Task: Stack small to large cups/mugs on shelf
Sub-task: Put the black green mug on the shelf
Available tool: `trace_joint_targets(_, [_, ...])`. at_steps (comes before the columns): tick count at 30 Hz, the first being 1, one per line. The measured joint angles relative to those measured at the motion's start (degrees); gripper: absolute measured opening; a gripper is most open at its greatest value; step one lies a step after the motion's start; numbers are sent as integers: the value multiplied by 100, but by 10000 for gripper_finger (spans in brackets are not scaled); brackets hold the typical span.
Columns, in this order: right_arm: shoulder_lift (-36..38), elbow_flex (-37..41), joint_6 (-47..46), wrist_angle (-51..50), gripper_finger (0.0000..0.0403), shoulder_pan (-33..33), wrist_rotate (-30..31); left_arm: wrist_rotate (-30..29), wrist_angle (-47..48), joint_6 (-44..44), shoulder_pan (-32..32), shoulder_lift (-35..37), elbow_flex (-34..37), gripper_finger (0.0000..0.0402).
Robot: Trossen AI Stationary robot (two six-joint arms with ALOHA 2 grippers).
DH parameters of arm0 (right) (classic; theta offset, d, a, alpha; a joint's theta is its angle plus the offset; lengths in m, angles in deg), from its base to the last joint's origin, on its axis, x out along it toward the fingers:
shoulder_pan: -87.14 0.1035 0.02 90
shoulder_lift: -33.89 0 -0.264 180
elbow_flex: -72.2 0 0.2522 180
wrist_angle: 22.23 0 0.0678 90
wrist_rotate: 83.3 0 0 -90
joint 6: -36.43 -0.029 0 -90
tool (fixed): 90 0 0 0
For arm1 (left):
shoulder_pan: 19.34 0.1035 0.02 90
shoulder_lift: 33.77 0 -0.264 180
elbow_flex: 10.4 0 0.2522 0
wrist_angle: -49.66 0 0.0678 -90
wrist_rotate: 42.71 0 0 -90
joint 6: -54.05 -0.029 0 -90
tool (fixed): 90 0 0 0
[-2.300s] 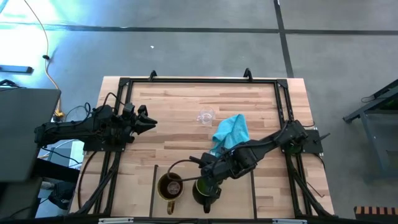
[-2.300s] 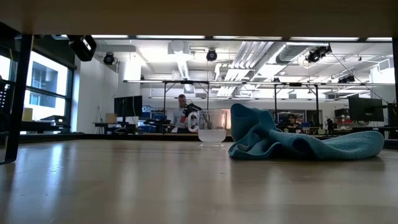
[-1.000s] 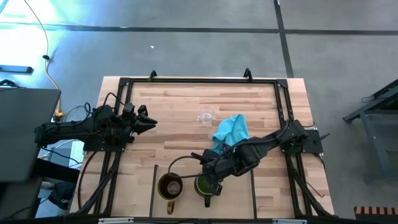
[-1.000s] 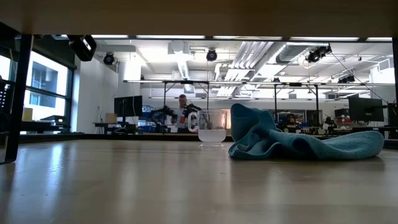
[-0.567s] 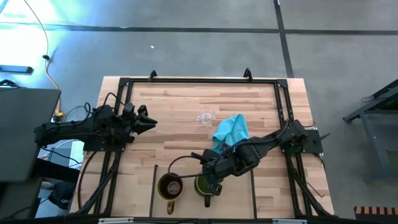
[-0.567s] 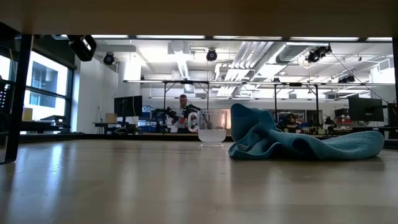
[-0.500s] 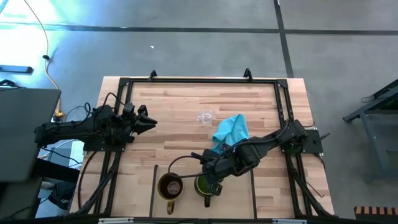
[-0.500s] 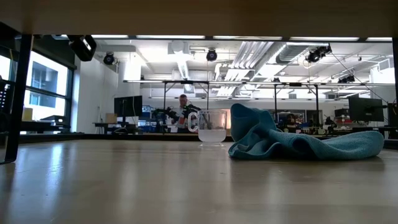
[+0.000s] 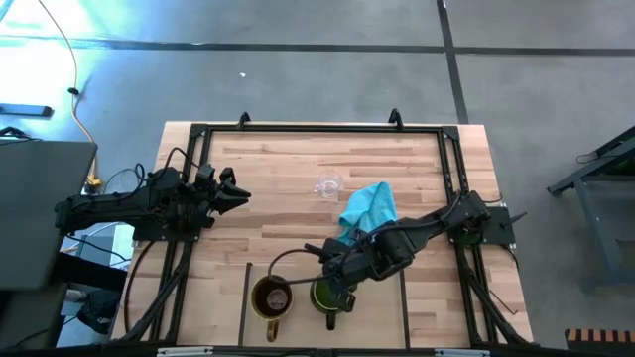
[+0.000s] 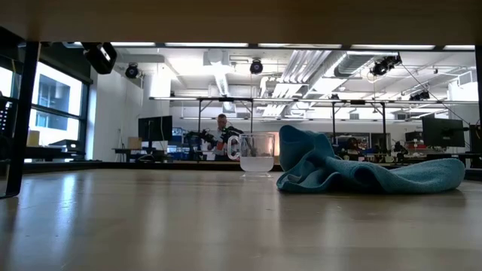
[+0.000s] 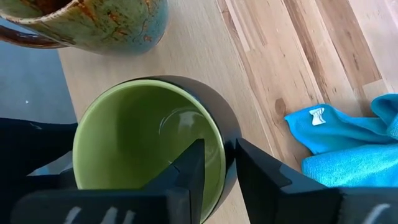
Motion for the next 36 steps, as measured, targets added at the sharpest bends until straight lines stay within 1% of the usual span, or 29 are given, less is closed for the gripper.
trace_joint_targets(11, [0, 0, 229, -2, 83, -48, -107, 0, 0, -2, 0, 1, 0, 85])
trace_joint_targets(19, [0, 2, 256, -1, 124, -48, -91, 0, 2, -15, -1, 2, 0, 85])
trace_joint_targets(22, [0, 2, 286, 1, 132, -48, -91, 0, 1, -13, 0, 2, 0, 85])
trace_joint_targets(36, [0, 2, 509, 288, 133, -50, -247, 0, 2, -13, -2, 1, 0, 85])
